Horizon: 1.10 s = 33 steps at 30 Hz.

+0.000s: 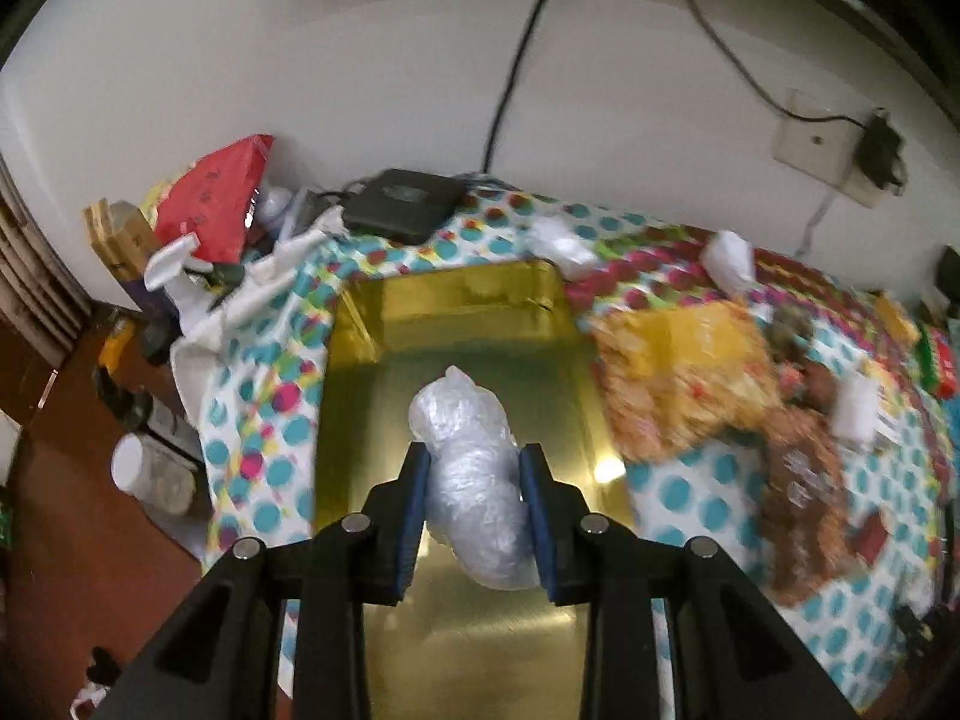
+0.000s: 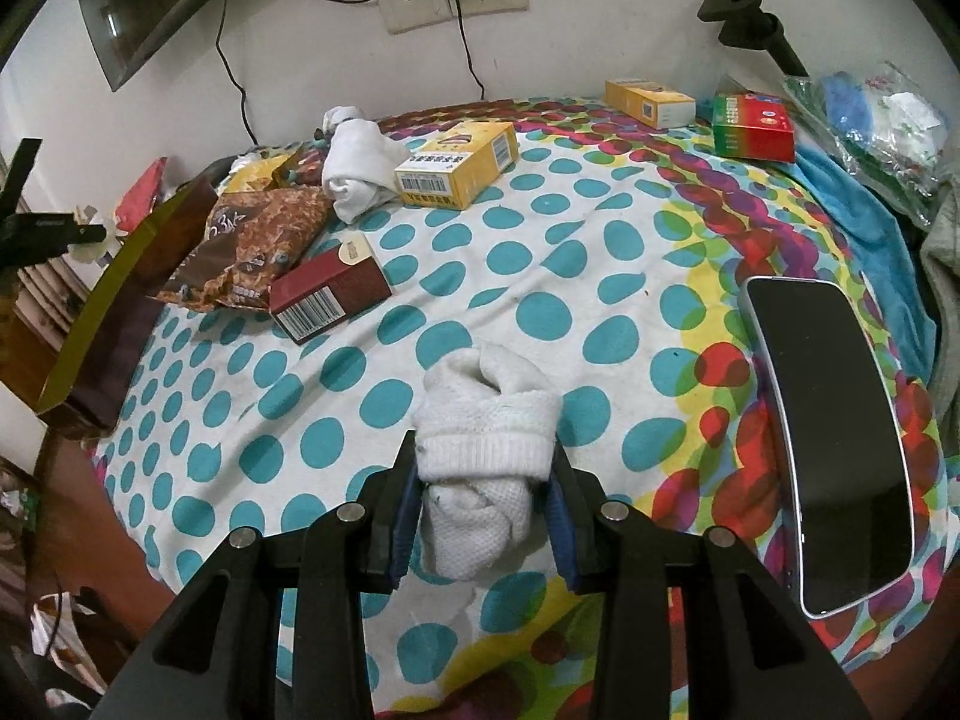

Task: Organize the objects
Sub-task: 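Carry the plastic bundle over the gold tin tray and open the left tool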

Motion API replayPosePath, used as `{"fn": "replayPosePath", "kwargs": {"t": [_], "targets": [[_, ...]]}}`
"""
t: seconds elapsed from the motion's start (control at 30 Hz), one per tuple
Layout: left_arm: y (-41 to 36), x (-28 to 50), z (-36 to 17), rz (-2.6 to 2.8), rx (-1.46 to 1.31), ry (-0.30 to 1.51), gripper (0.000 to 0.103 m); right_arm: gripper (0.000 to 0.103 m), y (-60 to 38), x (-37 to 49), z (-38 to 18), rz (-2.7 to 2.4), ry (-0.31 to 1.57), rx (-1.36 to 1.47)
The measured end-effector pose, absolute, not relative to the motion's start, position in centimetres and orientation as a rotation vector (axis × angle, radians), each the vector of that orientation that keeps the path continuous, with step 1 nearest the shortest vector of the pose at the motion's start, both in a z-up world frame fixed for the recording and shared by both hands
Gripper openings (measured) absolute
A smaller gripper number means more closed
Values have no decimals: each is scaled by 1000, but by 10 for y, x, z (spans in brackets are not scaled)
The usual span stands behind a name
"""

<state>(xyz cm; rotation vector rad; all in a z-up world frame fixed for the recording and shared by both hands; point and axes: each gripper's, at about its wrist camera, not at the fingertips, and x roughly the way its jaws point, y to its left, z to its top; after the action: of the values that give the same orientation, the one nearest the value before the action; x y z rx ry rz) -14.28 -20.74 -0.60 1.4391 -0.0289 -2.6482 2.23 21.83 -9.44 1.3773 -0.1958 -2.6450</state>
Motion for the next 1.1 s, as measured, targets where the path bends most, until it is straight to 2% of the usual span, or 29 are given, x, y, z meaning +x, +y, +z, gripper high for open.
{"fn": "replayPosePath", "kwargs": {"t": [0.17, 0.33, 0.87, 1.1], "targets": [[-229, -179, -21, -2632, 1466, 20, 31, 36, 214, 20, -94, -2654, -159, 1402], [-236, -207, -47, -2533, 1492, -100, 31, 36, 210, 19, -95, -2668, -121, 1417], [-249, -221, -71, -2442, 1510, -47, 34, 38, 207, 18, -95, -2668, -90, 1431], [-253, -216, -70, -2402, 1501, -63, 44, 38, 207, 18, -95, -2668, -85, 1433]]}}
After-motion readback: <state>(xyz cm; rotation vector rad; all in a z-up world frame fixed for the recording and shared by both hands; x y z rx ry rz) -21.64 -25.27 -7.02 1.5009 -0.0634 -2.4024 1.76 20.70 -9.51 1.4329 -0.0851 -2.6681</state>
